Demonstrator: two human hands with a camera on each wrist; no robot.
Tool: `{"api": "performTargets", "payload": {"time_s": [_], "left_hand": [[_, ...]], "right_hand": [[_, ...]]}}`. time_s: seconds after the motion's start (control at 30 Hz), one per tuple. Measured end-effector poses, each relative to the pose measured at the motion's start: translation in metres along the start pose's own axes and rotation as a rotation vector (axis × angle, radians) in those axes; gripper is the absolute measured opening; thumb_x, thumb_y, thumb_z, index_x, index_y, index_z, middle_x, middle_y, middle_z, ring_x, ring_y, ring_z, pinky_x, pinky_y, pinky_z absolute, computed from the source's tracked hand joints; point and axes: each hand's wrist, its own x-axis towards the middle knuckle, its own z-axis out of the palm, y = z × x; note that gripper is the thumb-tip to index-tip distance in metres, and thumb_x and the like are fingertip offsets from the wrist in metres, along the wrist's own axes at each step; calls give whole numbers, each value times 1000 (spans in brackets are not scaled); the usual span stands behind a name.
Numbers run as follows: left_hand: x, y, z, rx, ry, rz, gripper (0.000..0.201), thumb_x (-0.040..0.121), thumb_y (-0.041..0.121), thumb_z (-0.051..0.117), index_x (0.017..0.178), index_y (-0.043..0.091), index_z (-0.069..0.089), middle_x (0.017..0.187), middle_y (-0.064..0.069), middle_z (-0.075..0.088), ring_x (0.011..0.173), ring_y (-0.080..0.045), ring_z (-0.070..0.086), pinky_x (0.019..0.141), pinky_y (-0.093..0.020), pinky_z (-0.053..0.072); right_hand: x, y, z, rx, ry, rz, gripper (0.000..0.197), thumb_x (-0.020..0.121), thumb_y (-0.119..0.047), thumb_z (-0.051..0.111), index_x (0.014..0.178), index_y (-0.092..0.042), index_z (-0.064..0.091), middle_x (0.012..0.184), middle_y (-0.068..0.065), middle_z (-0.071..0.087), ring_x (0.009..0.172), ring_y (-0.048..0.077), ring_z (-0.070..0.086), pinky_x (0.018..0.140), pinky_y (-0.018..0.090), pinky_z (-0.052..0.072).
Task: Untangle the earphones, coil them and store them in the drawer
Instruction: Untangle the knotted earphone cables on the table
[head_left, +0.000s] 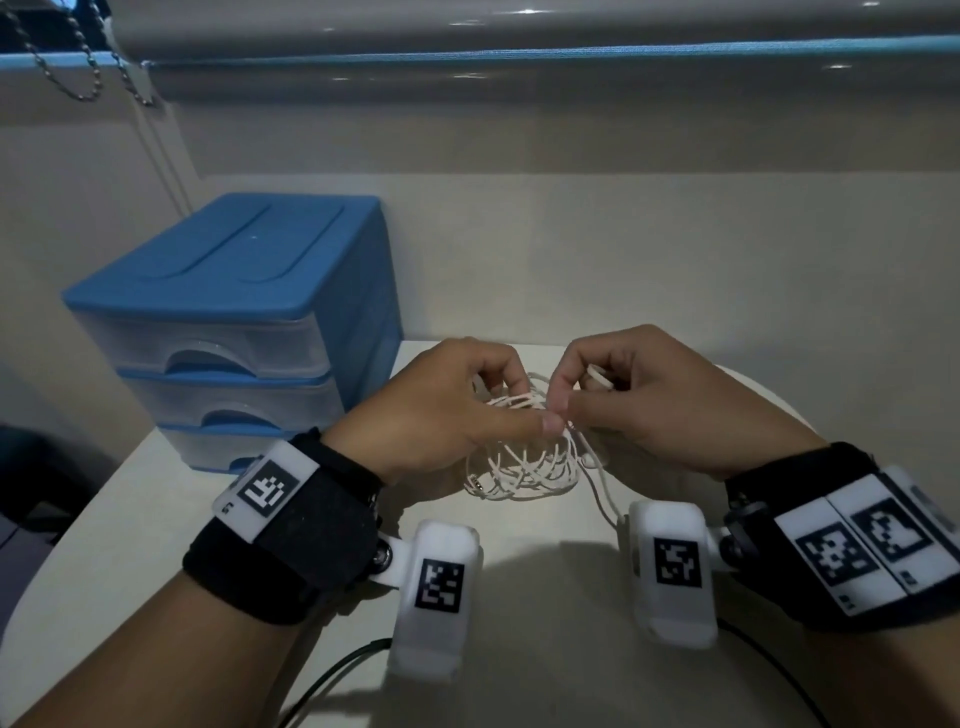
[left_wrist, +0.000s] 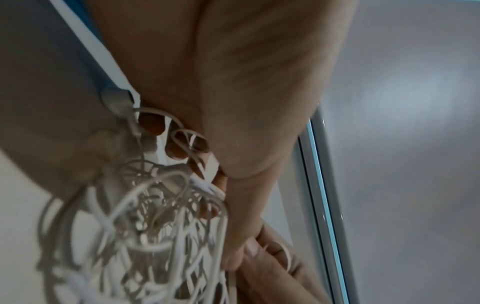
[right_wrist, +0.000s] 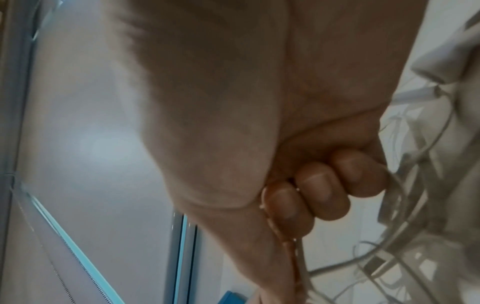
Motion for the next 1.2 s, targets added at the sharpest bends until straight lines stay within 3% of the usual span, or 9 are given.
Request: {"api": "performTargets", "payload": {"time_s": [0.17, 0.27, 0.37, 0.47, 0.53, 0.67, 0.8, 0.97, 1.2], "left_hand": [[2, -4, 0, 75, 103, -23, 26, 80, 34, 85, 70, 17, 67, 99, 4, 61, 63, 4, 55, 58, -12, 39], [2, -4, 0, 68, 112, -52, 20, 79, 29, 84, 72, 17, 68, 101, 4, 63, 76, -6, 66, 69, -29, 54], [0, 0, -1, 5, 78, -27, 18, 80, 29, 85, 91, 30, 70, 111, 6, 63, 96, -13, 67, 88, -42, 58], [-3, 5, -1, -27, 44, 67, 31, 88, 29, 79, 114, 35, 66, 121, 15, 65, 116, -2, 59, 99, -28, 49], [-3, 10, 1, -29, 62, 98, 14, 94, 29, 73, 106, 25, 72, 110, 10, 73, 108, -5, 65, 96, -23, 48], [-1, 7, 0, -95, 132, 63, 19, 96, 27, 69, 88, 10, 73, 88, 4, 76, 80, -9, 70, 81, -28, 52], [-1, 4, 0, -44, 139, 5, 19, 95, 24, 69, 80, 13, 74, 73, 12, 72, 65, 3, 62, 70, -20, 46], [0, 2, -3, -86, 130, -44, 8, 94, 30, 70, 92, 26, 76, 65, 4, 65, 66, -13, 62, 71, -34, 50], [0, -1, -1, 122, 33, -91, 19, 87, 45, 74, 77, 31, 81, 80, 5, 72, 66, -6, 62, 70, -31, 53]], "right_hand": [[5, 2, 3, 175, 123, -82, 15, 95, -5, 66, 81, -2, 64, 57, 1, 48, 50, 10, 39, 51, 20, 33], [8, 5, 2, 182, 160, -88, 18, 97, -11, 65, 79, -10, 62, 58, 1, 41, 53, 13, 33, 52, 25, 28], [9, 6, 3, 163, 145, -85, 19, 101, -15, 61, 81, -14, 61, 58, -3, 43, 53, 14, 34, 53, 28, 28], [7, 4, 5, 192, 73, -102, 18, 103, -13, 57, 85, -10, 60, 63, -5, 56, 53, 6, 48, 56, 20, 40], [6, 1, 6, 200, 107, -151, 18, 103, -13, 55, 86, -9, 58, 68, 3, 56, 53, 6, 46, 55, 18, 39], [9, 0, 2, 174, 309, -225, 19, 106, -18, 52, 88, -12, 55, 67, 7, 44, 60, 15, 38, 56, 21, 35], [11, 2, -2, 250, 442, -233, 20, 106, -24, 51, 89, -15, 56, 71, 13, 45, 65, 23, 38, 59, 28, 35], [12, 4, -8, 223, 643, -206, 19, 107, -22, 50, 91, -14, 57, 65, -5, 48, 58, 10, 40, 58, 22, 37], [12, 8, -9, 115, 591, -235, 16, 101, -19, 61, 86, -15, 63, 66, -13, 53, 63, 5, 46, 70, 25, 40]]}}
